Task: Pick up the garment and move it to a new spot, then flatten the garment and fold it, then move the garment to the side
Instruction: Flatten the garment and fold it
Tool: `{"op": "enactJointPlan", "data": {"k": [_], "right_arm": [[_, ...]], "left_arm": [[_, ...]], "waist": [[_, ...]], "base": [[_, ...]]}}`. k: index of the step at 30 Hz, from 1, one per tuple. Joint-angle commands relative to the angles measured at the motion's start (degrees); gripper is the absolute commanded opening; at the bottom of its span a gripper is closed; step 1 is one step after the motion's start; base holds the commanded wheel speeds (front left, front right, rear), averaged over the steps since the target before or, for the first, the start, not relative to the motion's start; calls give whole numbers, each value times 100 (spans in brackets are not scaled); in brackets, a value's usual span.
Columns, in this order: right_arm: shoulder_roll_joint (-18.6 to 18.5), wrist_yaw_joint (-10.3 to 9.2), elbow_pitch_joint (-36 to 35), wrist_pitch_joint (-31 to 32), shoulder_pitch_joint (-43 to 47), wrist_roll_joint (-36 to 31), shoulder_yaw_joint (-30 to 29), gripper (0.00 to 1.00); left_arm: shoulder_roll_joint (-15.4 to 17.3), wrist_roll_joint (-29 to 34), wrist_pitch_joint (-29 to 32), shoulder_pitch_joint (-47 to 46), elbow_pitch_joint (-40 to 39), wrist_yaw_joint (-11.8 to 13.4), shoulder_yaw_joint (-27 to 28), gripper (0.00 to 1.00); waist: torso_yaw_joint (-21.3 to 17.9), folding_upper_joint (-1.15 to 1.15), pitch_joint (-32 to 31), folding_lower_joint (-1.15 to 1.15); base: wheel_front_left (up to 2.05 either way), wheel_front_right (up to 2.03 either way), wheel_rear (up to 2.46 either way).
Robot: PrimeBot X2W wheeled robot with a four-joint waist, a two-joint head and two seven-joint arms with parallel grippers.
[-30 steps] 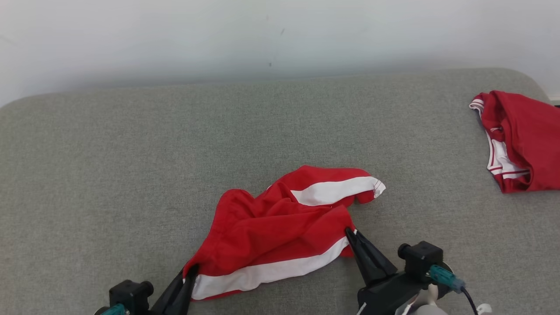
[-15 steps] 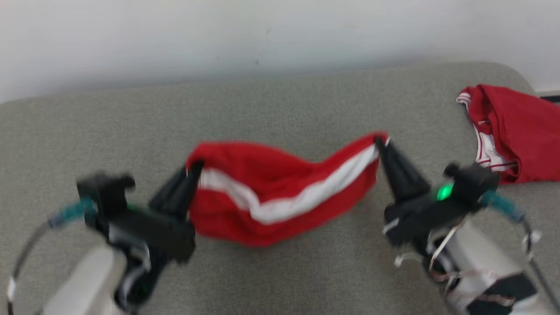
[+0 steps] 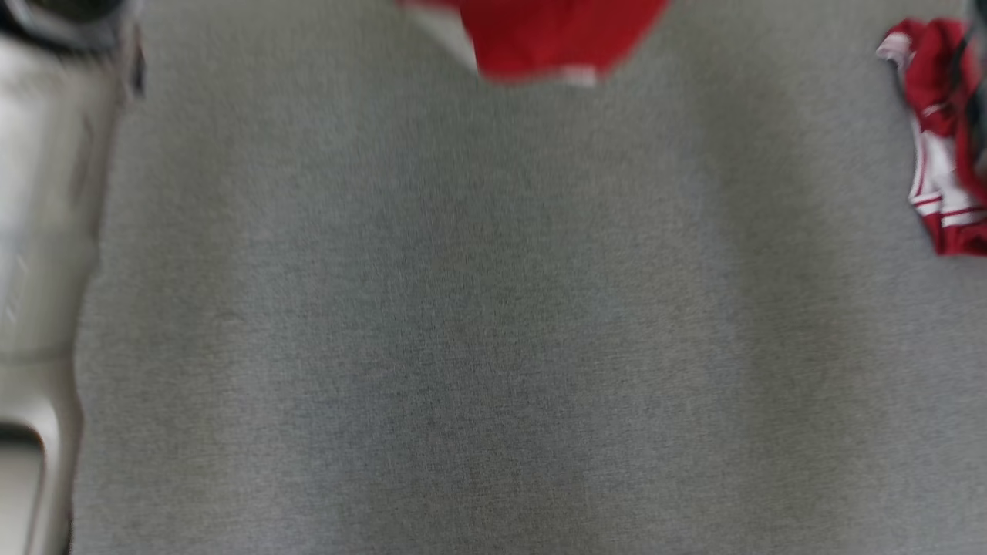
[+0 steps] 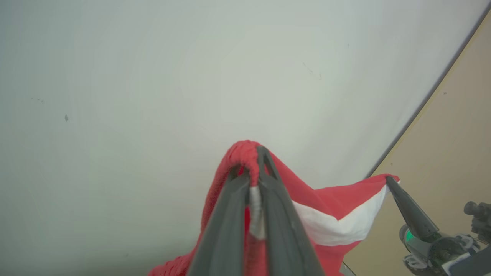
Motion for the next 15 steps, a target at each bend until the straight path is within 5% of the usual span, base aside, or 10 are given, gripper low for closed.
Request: {"op": "enactJointPlan", "data": {"k": [1,8,15], "right_arm": [[50,-16,112,24,-187,-31,-52,0],[241,-16,1552,98,-2432,-548,-394,0],[367,-16,2277,-127,-3394,-831,-223,0]], "left_arm": [[-67,21,-41,-183,90,-2,24,0],[-320,125,-337,-2153,1317,-124,162,0],[-394,232,-590,-3106,2213,-277,32,0]], "waist": [[7,-1,901,-2],[-35,-1,1425,-2],[-90,-1,1716,-2]], "base": [[0,0,0],[0,0,0],[0,0,0]]}}
